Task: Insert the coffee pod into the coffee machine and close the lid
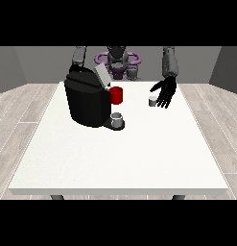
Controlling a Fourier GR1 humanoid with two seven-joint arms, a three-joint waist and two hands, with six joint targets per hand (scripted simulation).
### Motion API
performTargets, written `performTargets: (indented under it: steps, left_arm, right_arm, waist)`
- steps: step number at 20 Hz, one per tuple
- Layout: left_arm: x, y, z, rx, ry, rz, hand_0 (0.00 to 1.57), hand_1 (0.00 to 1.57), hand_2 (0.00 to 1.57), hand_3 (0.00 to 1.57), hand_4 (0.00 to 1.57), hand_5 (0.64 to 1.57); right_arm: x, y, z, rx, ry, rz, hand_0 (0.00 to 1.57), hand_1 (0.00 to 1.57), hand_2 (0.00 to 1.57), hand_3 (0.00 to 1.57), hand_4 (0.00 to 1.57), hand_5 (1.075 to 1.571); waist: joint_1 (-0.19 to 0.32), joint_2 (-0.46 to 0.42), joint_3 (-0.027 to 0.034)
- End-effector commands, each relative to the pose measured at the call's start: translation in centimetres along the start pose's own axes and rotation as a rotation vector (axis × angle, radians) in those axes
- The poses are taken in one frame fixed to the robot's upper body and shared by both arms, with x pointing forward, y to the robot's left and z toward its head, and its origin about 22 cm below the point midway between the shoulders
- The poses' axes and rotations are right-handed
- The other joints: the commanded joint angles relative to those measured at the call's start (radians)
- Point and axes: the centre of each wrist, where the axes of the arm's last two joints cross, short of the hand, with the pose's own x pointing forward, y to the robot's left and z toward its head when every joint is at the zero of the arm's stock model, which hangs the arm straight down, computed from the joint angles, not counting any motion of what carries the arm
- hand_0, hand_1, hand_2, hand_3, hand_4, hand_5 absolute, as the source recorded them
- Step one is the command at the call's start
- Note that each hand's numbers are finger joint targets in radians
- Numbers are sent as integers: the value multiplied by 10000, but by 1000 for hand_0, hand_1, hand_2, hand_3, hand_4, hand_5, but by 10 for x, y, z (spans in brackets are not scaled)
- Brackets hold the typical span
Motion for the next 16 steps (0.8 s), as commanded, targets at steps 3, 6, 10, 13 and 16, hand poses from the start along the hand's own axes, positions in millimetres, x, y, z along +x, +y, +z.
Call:
performTargets:
  steps: [3,6,10,13,16]
  left_arm:
    - [19,-2,-23,690,-453,-1141,839,839,918,756,298,1571]
    - [28,-19,-26,478,-907,-1860,1071,1071,1132,931,465,1571]
    - [4,-24,-21,2,-199,-3065,817,817,956,799,368,1571]
    - [12,-12,-29,-807,347,-3608,872,872,1024,880,339,1571]
    - [10,-37,-29,-1201,507,-3990,757,757,928,769,348,1571]
  right_arm:
    - [-12,14,-11,-43,-314,230,0,0,0,0,0,1571]
    - [-16,-6,-17,267,3,141,0,0,0,0,0,1571]
    - [-14,24,-4,648,184,174,0,0,0,0,0,1571]
    - [-12,9,-17,653,225,24,0,0,0,0,0,1571]
    - [-21,5,-14,441,472,249,0,0,0,0,0,1571]
  waist:
    - [190,340,1]
    - [94,281,3]
    - [-282,224,-4]
    - [-245,88,3]
    - [-276,39,1]
